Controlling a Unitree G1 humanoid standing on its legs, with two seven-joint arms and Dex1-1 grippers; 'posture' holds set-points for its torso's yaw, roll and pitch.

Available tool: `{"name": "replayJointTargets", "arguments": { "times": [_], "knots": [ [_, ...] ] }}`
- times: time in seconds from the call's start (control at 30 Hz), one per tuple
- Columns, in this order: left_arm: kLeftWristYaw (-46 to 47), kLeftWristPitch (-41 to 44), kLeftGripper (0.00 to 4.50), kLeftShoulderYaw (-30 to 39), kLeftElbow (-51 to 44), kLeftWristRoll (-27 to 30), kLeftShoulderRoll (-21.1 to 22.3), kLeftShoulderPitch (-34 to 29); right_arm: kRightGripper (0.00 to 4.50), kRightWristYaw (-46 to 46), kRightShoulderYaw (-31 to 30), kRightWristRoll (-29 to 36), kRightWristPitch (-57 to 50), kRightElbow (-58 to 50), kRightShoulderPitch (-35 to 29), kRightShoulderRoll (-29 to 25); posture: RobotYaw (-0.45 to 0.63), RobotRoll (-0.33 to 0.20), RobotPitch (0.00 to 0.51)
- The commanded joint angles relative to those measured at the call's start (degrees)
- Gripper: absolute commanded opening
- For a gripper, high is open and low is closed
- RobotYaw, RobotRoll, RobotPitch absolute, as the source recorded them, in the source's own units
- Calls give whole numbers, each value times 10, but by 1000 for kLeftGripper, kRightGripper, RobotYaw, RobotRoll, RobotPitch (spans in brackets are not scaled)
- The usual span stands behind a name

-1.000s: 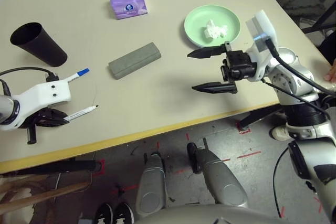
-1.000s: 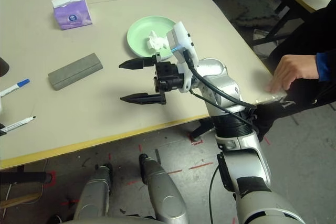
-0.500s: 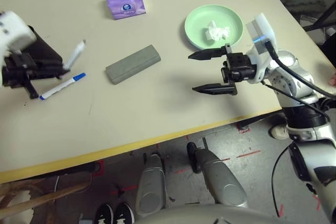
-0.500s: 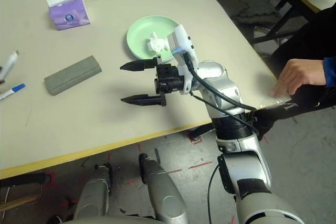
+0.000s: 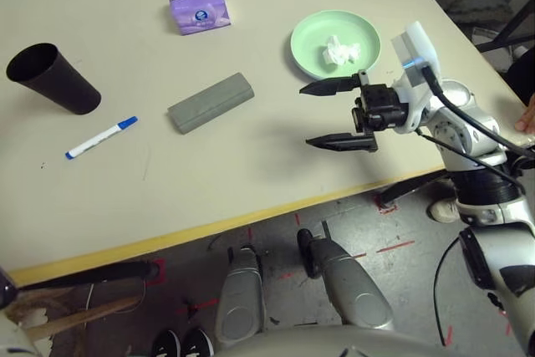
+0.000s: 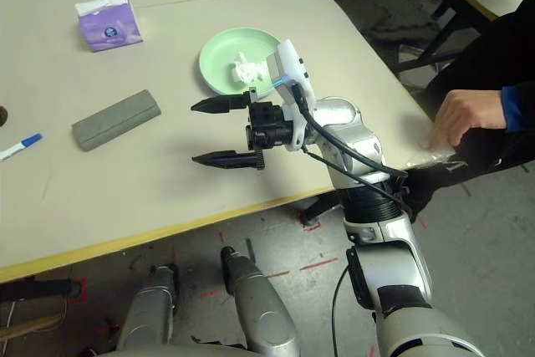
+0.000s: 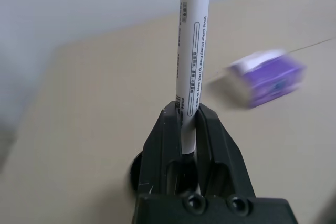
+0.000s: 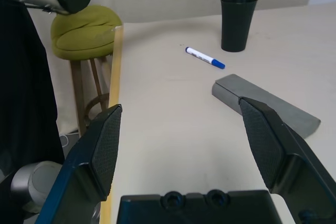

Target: Organize and tidy the items on the table.

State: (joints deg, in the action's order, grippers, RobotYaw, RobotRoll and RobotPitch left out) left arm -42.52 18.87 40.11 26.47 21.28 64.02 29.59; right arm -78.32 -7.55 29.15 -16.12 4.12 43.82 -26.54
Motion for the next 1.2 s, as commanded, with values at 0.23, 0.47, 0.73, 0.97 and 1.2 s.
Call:
{"name": "replayJointTargets", "arguments": {
  "times": [0.23, 0.47, 0.73, 0.97, 1.2],
  "knots": [
    [65, -179, 285, -38, 157, -39, -31, 39, 4500, 10, 5, 1, -6, -7, 1, -3, -109, 0, 289],
    [75, -233, 285, -85, 229, -47, -44, 101, 4500, 15, 7, 2, -11, -11, 1, -7, -117, 0, 290],
    [81, -266, 285, -119, 277, -56, -54, 143, 4500, 19, 8, 4, -14, -17, -3, -9, -125, 0, 300],
    [82, -277, 285, -130, 291, -56, -55, 144, 4500, 22, 10, 6, -19, -24, -8, -14, -131, 0, 305],
    [91, -276, 285, -130, 281, -53, -61, 130, 4500, 24, 12, 7, -22, -24, -4, -17, -129, 0, 305]
  ]
}}
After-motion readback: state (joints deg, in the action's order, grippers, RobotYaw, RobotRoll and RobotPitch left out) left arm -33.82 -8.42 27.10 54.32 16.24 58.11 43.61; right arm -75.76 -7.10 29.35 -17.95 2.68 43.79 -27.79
